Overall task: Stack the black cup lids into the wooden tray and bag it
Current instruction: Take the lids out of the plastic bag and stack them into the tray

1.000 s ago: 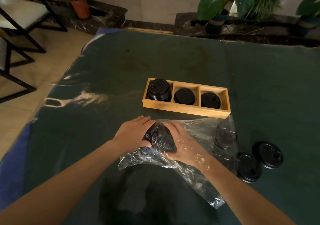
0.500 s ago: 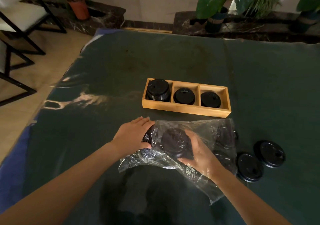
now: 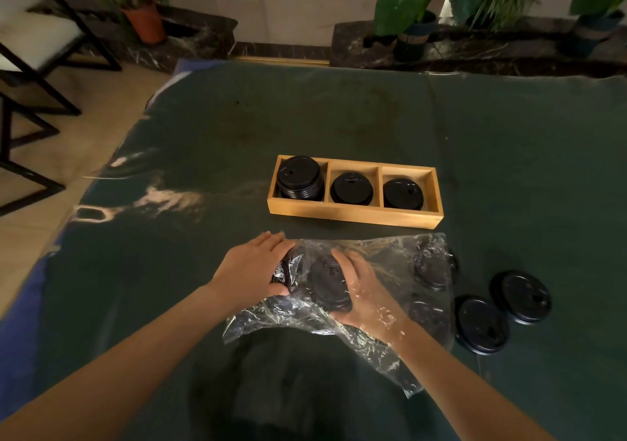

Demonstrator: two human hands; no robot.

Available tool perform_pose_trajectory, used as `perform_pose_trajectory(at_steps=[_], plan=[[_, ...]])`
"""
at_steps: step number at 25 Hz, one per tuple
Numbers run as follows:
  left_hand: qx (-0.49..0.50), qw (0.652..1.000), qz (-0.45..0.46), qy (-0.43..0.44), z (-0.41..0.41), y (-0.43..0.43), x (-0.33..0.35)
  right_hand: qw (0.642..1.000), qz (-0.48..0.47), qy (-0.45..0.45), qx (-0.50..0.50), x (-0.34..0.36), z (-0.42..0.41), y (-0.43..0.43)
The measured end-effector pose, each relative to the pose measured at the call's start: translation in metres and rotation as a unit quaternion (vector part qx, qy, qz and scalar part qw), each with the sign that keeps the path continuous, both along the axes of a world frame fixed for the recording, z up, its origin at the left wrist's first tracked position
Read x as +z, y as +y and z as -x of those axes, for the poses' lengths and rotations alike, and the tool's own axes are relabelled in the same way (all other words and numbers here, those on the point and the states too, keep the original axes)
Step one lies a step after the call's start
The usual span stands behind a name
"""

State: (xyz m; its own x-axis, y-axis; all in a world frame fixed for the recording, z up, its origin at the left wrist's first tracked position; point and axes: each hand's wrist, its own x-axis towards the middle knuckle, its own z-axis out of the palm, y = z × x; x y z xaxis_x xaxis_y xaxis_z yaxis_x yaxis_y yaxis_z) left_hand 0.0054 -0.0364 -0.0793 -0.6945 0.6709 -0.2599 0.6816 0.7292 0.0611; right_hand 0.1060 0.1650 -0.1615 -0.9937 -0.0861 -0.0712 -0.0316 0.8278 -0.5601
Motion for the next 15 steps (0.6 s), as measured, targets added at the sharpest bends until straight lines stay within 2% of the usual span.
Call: perform_pose_trajectory(at_steps=[7, 10, 13, 15], plan=[[0.009, 1.000, 0.007, -0.003, 0.002, 0.003, -0.001, 1.000, 0.003, 0.014, -0.011, -0.007, 0.004, 0.002], [0.006, 1.000, 0.007, -0.004, 0.005, 0.005, 0.001, 0.998, 0.044, 0.019, -0.035, 0.013, -0.005, 0.011], [0.003, 1.000, 0.016, -0.009, 0.007, 0.008, 0.001, 0.991, 0.115, -0.006, -0.063, 0.043, -0.029, 0.034], [0.001, 1.000, 0.020, -0.010, 0.007, 0.008, 0.001, 0.988, 0.121, -0.035, -0.086, 0.070, -0.041, 0.054]])
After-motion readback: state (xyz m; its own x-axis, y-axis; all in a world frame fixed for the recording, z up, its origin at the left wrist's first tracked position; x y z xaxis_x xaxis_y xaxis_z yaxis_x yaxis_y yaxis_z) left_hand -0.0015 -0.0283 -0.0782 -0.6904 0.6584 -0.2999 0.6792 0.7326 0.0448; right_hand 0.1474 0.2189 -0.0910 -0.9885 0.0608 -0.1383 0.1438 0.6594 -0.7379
